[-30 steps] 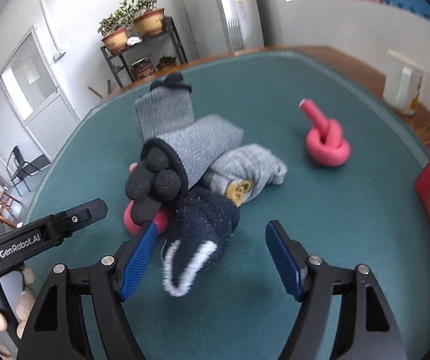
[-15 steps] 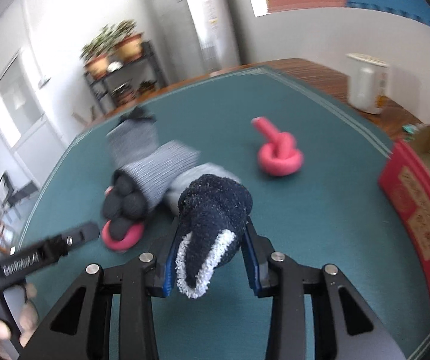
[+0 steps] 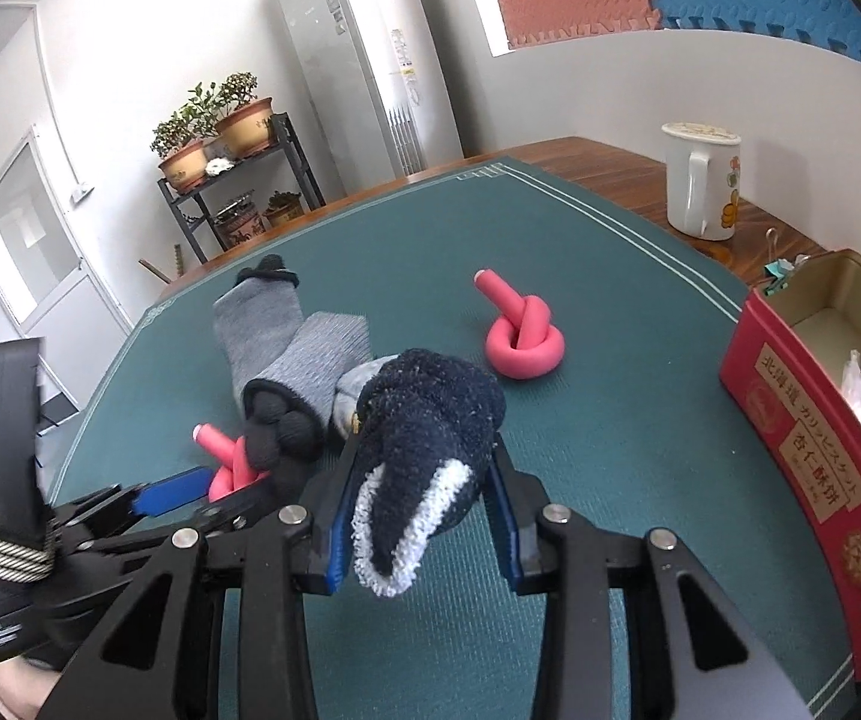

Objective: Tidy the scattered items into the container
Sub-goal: 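Grasp the navy sock with the right gripper while the left approaches the pink foam knot, then drop the navy sock into the tin with the right gripper while the left lifts the pink knot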

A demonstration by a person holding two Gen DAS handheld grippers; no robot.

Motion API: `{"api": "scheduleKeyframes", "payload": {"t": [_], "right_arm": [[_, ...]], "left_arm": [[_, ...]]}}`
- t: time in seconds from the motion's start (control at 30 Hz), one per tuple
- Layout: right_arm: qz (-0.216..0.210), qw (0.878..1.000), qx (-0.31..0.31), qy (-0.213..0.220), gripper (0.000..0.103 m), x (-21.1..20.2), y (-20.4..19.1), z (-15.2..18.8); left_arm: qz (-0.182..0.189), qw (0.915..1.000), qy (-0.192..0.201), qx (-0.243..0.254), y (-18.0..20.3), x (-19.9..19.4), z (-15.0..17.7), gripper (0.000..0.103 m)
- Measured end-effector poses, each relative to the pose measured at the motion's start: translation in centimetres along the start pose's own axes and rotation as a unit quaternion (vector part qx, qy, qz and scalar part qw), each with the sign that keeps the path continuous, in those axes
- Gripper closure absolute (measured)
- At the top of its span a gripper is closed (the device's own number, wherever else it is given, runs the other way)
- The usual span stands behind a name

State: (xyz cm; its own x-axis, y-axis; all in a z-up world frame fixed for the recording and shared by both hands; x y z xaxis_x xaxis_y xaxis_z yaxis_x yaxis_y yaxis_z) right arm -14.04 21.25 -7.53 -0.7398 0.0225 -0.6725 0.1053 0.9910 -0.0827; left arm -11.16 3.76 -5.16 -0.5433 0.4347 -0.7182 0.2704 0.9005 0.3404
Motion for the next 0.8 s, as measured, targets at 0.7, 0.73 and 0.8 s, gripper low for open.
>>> {"api": "scheduleKeyframes", "payload": {"t": [0.7,0.73,0.8], "right_arm": [[0.019,1.000,-0.001,0.004,0.062,0.7,0.0,0.0],[0.020,1.000,0.000,0.006,0.062,0.7,0.1,-0.1],[0.025,1.000,0.001,0.010,0.062,0.7,0.2,-0.2]], "left_arm": [[0.015,0.9981,0.054,-0.027,0.0,-2.1,-0.2,0.047],[0.016,0.9979,0.058,-0.026,0.1,-2.3,-0.6,0.047],[0.018,0.9973,0.067,-0.024,0.6,-2.8,-0.9,0.047]]}}
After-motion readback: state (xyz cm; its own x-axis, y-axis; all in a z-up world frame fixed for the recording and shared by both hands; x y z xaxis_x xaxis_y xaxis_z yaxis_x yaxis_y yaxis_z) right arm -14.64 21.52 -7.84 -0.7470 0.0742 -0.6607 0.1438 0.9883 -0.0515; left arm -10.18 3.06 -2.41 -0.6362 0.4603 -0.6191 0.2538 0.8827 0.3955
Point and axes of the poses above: each gripper's, at about its wrist camera, not at the fingertips, and x roughly the way its jaws point, y to its right, z to its underside, the point moved 8 cm from there along x, roughly the way its jaws point, and after that the axes turned 15 degrees about z, right-handed, at the moved point
